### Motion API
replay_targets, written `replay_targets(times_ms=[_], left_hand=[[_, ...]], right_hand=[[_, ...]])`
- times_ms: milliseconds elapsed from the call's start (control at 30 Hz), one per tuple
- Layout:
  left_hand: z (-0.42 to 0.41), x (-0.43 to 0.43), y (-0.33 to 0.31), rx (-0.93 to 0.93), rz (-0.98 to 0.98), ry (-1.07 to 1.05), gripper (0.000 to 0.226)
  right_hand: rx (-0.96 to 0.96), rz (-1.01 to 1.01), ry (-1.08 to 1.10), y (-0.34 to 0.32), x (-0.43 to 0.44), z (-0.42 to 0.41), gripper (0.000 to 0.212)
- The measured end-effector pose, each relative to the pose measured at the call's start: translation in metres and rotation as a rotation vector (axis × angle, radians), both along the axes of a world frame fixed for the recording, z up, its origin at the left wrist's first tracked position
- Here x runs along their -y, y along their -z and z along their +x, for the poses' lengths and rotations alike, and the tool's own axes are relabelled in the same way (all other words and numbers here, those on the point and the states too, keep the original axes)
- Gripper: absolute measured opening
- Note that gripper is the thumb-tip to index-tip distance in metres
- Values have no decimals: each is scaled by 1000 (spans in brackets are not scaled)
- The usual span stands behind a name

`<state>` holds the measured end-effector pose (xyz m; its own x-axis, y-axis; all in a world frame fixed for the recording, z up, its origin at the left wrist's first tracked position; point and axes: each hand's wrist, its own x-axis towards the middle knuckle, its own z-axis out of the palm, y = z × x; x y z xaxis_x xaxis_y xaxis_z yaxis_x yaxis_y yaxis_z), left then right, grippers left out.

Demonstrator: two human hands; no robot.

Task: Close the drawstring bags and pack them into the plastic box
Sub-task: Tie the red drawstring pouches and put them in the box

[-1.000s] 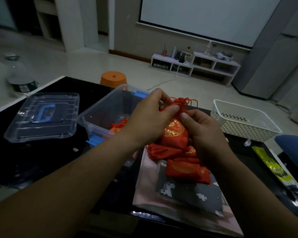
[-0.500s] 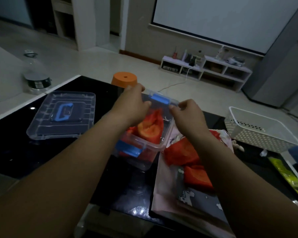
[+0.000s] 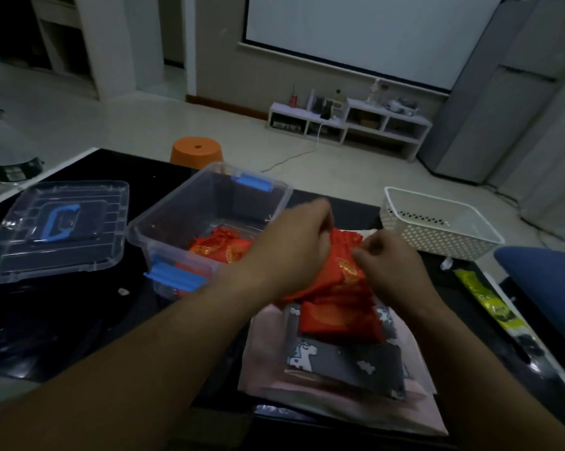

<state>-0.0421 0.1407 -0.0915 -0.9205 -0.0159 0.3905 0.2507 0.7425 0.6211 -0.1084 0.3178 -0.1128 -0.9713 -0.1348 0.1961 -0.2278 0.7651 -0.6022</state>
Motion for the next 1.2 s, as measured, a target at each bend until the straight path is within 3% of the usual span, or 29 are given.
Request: replay_targets(times_ms=[67,167,300,433,567,667,767,833,900,1033,1133,1200], left_hand=[[-2,-9,24,243,-139,8,10],[-7,-9,58,519,-437,-65,40],[-14,-14,70,451,-526,-145,38],[-14,-25,53,80,-328,-95,39],[-9,-30,25,-210,-185,-55,5],[-8,-26,14,-108,115,-12,5],[-11,-23,17,125,421,50,11],[-14,-23,24,231,568,85,11],[-15,-23,28,336,647,139,13],[-14,-29,31,478,580,239,22],[-14,-33,37,471,515,216,32],[-15,-34,40,492,590,189,37]], right_hand=[[12,118,-68,4,-5,6,8],[27,161,-121,6,-8,11,11],[-14,141,-194,10,-7,12,23],[-211,254,-336,3,-10,6,54],[-342,294,-334,-6,-13,4,32],[-214,-40,-313,-9,-27,1,17],[171,-433,-225,-16,-43,2,11],[471,-450,-255,-13,-52,5,12],[615,-378,-365,-7,-58,9,18],[589,-531,-415,-4,-57,13,25],[509,-518,-382,2,-55,14,15],[475,-512,-341,7,-56,13,11]])
